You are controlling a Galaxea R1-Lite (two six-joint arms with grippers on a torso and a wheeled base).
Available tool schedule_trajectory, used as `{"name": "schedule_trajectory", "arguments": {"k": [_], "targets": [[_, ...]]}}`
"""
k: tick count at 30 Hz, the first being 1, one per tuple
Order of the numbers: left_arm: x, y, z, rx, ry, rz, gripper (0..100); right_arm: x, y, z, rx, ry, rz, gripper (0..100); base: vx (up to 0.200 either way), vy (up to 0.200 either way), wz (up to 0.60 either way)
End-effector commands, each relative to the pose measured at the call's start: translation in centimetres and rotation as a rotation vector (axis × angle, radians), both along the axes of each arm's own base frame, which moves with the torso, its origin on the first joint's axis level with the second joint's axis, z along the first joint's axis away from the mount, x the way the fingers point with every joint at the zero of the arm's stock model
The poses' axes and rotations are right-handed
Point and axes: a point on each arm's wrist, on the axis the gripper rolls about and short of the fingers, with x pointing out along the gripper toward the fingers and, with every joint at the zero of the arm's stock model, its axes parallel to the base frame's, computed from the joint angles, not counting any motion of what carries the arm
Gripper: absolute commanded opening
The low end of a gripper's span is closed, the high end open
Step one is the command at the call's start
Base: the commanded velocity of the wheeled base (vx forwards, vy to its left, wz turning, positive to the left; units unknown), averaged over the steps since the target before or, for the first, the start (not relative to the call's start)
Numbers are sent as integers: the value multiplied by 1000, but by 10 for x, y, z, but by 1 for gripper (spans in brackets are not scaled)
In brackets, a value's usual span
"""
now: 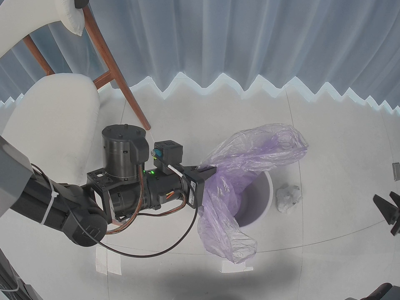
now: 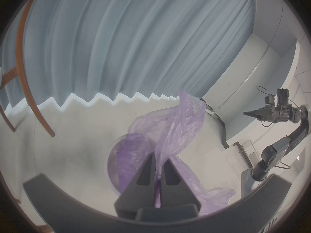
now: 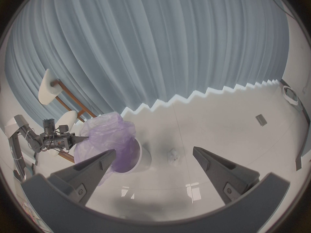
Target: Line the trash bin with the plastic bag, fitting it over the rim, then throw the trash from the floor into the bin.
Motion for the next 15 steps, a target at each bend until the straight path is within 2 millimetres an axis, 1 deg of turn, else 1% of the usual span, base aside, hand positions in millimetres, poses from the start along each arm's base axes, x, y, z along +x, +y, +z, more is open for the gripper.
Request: {"name": "schedule_trajectory", "arguments": {"k": [1, 2, 5, 6, 7, 8, 10, 11, 12, 13, 14, 15], "targets": [[-7, 12, 11, -8, -39, 88, 0, 163, 25, -58, 31, 488, 89, 100, 0, 0, 0], [-11, 13, 11, -6, -39, 84, 0, 173, 27, -69, 16, 498, 112, 100, 0, 0, 0], [-14, 13, 14, -10, -44, 77, 0, 188, 29, -84, -18, 508, 133, 100, 0, 0, 0], [-14, 14, 14, -10, -46, 80, 0, 196, 30, -95, -42, 515, 145, 100, 0, 0, 0], [-14, 15, 14, -10, -46, 82, 0, 199, 30, -99, -49, 516, 148, 100, 0, 0, 0], [-13, 15, 15, -11, -49, 83, 0, 207, 32, -110, -73, 511, 161, 100, 0, 0, 0], [-15, 15, 17, -12, -55, 81, 0, 219, 34, -124, -107, 484, 181, 100, 0, 0, 0], [-16, 15, 18, -4, -66, 77, 0, 230, 36, -134, -123, 455, 191, 100, 0, 0, 0], [-16, 16, 18, -4, -68, 77, 0, 232, 37, -134, -124, 450, 192, 100, 0, 0, 0], [-17, 16, 17, 14, -81, 73, 0, 247, 41, -144, -130, 402, 201, 100, 0, 0, 0], [-18, 17, 15, 25, -83, 67, 0, 257, 45, -150, -131, 363, 207, 100, 0, 0, 0], [-19, 17, 13, 33, -83, 64, 0, 265, 49, -154, -130, 332, 213, 0, 0, 0, 0]]}}
